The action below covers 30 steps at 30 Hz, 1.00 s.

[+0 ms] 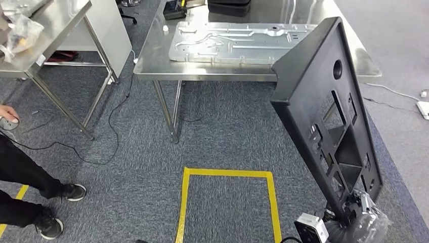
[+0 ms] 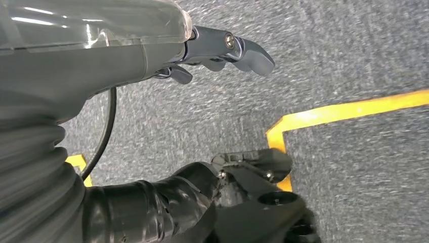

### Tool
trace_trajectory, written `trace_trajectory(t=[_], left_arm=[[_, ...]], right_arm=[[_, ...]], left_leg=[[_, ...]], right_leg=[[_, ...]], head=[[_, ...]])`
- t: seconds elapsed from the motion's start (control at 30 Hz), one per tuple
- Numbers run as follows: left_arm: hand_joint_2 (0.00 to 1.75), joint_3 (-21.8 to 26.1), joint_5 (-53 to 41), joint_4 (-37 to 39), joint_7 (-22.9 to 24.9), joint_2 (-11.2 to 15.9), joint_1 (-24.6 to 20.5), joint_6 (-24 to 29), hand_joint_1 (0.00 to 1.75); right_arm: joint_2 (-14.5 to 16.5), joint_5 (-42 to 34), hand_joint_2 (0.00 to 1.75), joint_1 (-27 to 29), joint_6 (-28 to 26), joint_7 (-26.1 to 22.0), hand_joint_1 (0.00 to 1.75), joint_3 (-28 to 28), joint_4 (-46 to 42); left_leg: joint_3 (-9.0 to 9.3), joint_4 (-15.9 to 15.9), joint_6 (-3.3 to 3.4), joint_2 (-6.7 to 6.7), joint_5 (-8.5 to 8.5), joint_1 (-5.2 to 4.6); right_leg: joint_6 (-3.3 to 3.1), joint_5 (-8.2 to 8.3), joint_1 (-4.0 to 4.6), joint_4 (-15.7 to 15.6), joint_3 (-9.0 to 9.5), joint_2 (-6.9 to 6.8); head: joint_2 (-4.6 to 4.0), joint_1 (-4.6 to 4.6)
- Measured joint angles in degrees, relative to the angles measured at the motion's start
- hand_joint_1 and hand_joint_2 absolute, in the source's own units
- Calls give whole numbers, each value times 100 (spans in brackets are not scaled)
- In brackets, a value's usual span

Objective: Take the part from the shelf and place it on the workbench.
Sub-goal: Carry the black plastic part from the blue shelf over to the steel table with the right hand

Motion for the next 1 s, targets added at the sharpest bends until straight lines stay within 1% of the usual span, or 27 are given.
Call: trace_trajectory(t=[0.03,0.1,0.13,0.17,0.2,0.23,0.27,0.3,0.33,0.37,0.4,0.43,0.47,0.5,0.57,0.6,0.63,0.67,0.7,0.77,0.8,0.83,0.87,0.9,0.93,0.97,1.0], left_arm=[[175,0,0,0,0,2,-4,-1,0],[175,1,2,0,-1,1,-2,-3,0],[175,1,3,0,-1,1,2,-8,0],[175,2,4,0,-2,0,5,-13,0],[175,2,4,0,-2,-1,5,-20,0],[175,2,3,0,-3,-1,1,-26,0],[175,2,3,0,-2,-1,-2,-30,0],[175,1,3,0,-2,-1,-2,-33,0],[175,1,3,0,-1,-1,0,-34,0],[175,2,3,0,0,-1,4,-34,0],[175,2,3,0,1,-2,8,-34,0],[175,3,2,0,1,-3,9,-34,0],[175,3,1,0,2,-4,7,-34,0],[175,3,-1,0,2,-5,2,-34,0],[175,2,-4,0,2,-5,-10,-33,0],[175,3,-7,0,3,-4,-14,-33,0],[175,3,-10,0,3,-3,-18,-32,0],[175,4,-14,0,4,-2,-22,-33,0],[175,4,-17,0,4,-1,-23,-33,0],[175,4,-33,0,4,-1,-18,-38,0],[175,3,-43,0,6,-1,-11,-42,0],[175,3,-52,0,7,-1,-3,-45,0],[175,3,-56,0,8,-1,2,-49,0],[175,3,-60,0,8,-1,4,-50,0],[175,3,-61,0,9,2,4,-50,0],[175,3,-62,0,9,7,0,-50,0],[175,3,-66,0,10,11,-8,-51,0]], right_arm=[[-1,0,175,-5,0,0,175,1,2],[-1,0,175,-8,-1,1,175,0,-1],[-2,1,175,-12,-1,2,175,1,-3],[-2,1,175,-17,-1,4,175,1,-5],[-4,2,175,-21,-1,8,175,1,-5],[-6,2,175,-25,0,14,175,0,-3],[-9,1,175,-25,0,19,175,0,0],[-11,1,175,-24,0,24,175,0,4],[-13,0,175,-24,0,28,175,0,7],[-14,0,175,-24,0,28,175,0,9],[-14,-1,175,-26,0,27,175,0,9],[-14,-4,175,-31,0,26,175,0,12],[-14,-7,175,-39,0,21,175,-1,14],[-14,-9,175,-46,0,16,175,-1,17],[-15,-14,175,-60,0,10,175,-4,20],[-15,-15,175,-65,0,10,175,-6,20],[-16,-16,175,-73,0,10,175,-9,19],[-16,-16,175,-85,0,9,175,-12,17],[-16,-15,175,-100,0,8,175,-15,16],[-17,-9,175,-135,0,7,175,-21,16],[-18,-5,175,-150,0,7,175,-24,16],[-20,1,175,-165,0,8,175,-27,16],[-22,7,175,-181,0,9,175,-31,16],[-23,11,175,-198,0,10,175,-34,15],[-25,15,175,-216,0,10,175,-37,15],[-27,17,175,-235,0,11,175,-39,15],[-29,18,175,-251,0,11,175,-40,14]], left_leg=[[23,-32,19,-1,-37,-19],[63,-108,61,-3,-39,-2],[100,-152,92,-2,-36,15],[141,-197,121,-1,-33,34],[179,-224,149,1,-39,43],[206,-232,171,1,-59,43],[231,-232,181,0,-83,43],[263,-230,184,-1,-114,43],[307,-227,177,-3,-152,44],[362,-223,163,-7,-194,47],[420,-217,142,-10,-243,50],[465,-209,113,-12,-291,45],[492,-197,79,-17,-337,38],[502,-191,46,-17,-369,30],[514,-202,-16,-15,-403,22],[529,-205,-44,-9,-422,30],[525,-153,-74,-5,-465,37],[467,1,-100,-2,-552,45],[332,287,-123,-1,-688,53],[-114,1072,-153,-1,-978,59],[-320,1374,-158,0,-1027,61],[-434,1476,-154,0,-958,61],[-441,1357,-139,0,-776,59],[-343,1027,-109,0,-507,55],[-199,635,-64,-1,-271,41],[-62,285,-21,0,-112,24],[33,53,13,2,-34,5]], right_leg=[[36,-15,0,-12,8,1],[97,-42,-4,-34,44,-6],[124,-85,-6,24,35,-10],[148,-180,-6,203,-41,-12],[166,-309,-17,498,-195,-14],[184,-455,-21,882,-419,-13],[201,-561,-28,1256,-661,-14],[217,-566,-36,1494,-848,-14],[229,-454,-47,1534,-945,-15],[234,-229,-59,1347,-927,-16],[231,56,-70,988,-823,-18],[220,258,-70,643,-700,-20],[200,381,-61,359,-588,-17],[176,416,-48,202,-525,-15],[114,369,-27,145,-494,0],[80,366,-36,131,-480,4],[40,357,-45,112,-455,6],[4,350,-58,90,-425,2],[-31,337,-63,75,-394,-7],[-77,296,-51,71,-353,-20],[-87,274,-44,71,-328,-18],[-90,248,-37,71,-297,-12],[-87,221,-30,72,-255,-4],[-81,189,-22,71,-203,4],[-71,156,-17,69,-163,8],[-49,122,-4,72,-132,13],[-22,96,0,70,-117,14]], head=[[0,-1],[0,-2],[0,0],[0,4],[0,6],[0,10],[0,9],[0,9],[0,9],[0,9],[0,10],[0,11],[0,11],[0,9],[0,3],[0,0],[0,0],[0,-1],[0,-1],[0,-1],[0,0],[0,-1],[0,-1],[0,-1],[0,1],[0,2],[0,2]])
